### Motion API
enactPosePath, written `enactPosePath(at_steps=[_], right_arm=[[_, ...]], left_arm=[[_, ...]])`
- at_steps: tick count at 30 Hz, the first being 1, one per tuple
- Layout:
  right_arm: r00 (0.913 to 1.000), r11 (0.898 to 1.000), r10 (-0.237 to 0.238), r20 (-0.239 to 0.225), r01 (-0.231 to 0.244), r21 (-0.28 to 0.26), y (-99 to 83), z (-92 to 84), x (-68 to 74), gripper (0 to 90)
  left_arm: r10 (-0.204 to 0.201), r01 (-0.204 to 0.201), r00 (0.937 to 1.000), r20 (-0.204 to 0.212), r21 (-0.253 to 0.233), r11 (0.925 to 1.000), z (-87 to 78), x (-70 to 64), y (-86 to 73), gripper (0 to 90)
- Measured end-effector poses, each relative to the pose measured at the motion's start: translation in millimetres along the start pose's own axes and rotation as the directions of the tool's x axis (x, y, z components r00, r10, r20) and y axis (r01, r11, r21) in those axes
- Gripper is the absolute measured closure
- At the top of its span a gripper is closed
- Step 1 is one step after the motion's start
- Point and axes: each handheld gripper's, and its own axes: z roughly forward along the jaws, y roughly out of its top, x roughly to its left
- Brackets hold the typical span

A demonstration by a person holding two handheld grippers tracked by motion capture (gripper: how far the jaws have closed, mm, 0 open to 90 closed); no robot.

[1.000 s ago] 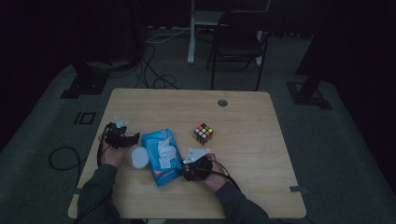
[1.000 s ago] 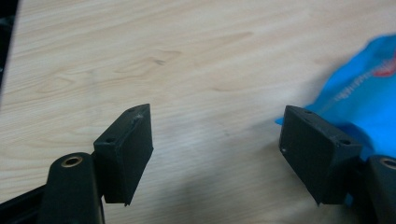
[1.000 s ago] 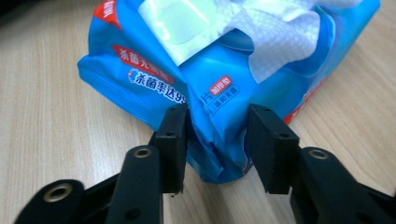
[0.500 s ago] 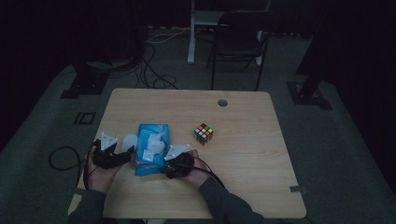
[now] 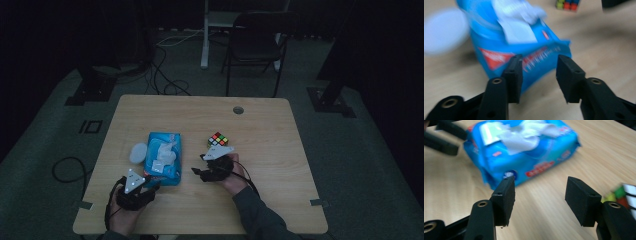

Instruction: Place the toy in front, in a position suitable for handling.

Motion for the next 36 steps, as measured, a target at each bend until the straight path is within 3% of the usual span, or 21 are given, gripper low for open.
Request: enactPosePath(at_steps=[1,2,4,7,10,15,23,31,36], right_arm=[[0.9999,1.0,0.01,0.009,-0.01,-0.001,-1.6,-2.3,-4.0,40.9],[0.9997,1.0,0.019,0.018,-0.019,0.001,-3.0,-4.4,-7.7,40.9],[0.9987,0.999,0.033,0.038,-0.033,0.001,-5.5,-8.3,-13.4,40.7],[0.9968,0.998,0.055,0.058,-0.055,-0.003,-9.5,-14.4,-21.2,40.7],[0.9948,0.998,0.07,0.074,-0.07,-0.001,-13.7,-18.4,-27.2,40.6],[0.993,0.996,0.083,0.084,-0.084,0.011,-19.9,-22.4,-30.9,41.1],[0.9904,0.994,0.097,0.098,-0.102,0.049,-27.1,-18.7,-34.2,41.4],[0.9832,0.993,0.102,0.152,-0.111,0.051,-30.6,-18.6,-36.1,38.4],[0.9586,0.988,0.149,0.243,-0.152,-0.005,-28.8,-24.6,-48.2,29.3]], left_arm=[[0.0,0.0,1.0,0.0,0.0,1.0,0.0,0.0,0.0,60.3],[-0.018,0.018,0.9997,-0.016,0.041,0.999,7.9,4.8,-1.9,61.0],[-0.051,0.05,0.9986,0.013,0.028,0.9983,8.7,12.9,-1.7,64.2],[-0.059,0.06,0.9979,-0.029,0.036,0.9976,9.6,22.2,0.2,64.4],[-0.094,0.097,0.993,-0.071,0.031,0.9948,11.1,38.3,1.5,59.8],[-0.153,0.153,0.9839,-0.093,-0.005,0.9882,5.9,61.6,4.7,54.3],[-0.144,0.139,0.9886,-0.044,-0.104,0.9848,-17.3,70.4,21.0,48.6],[-0.098,0.096,0.995,-0.015,-0.112,0.9891,-13.8,69.4,36.5,46.0],[-0.081,0.08,0.9967,-0.003,-0.123,0.9892,-6.9,66.1,46.1,45.5]])
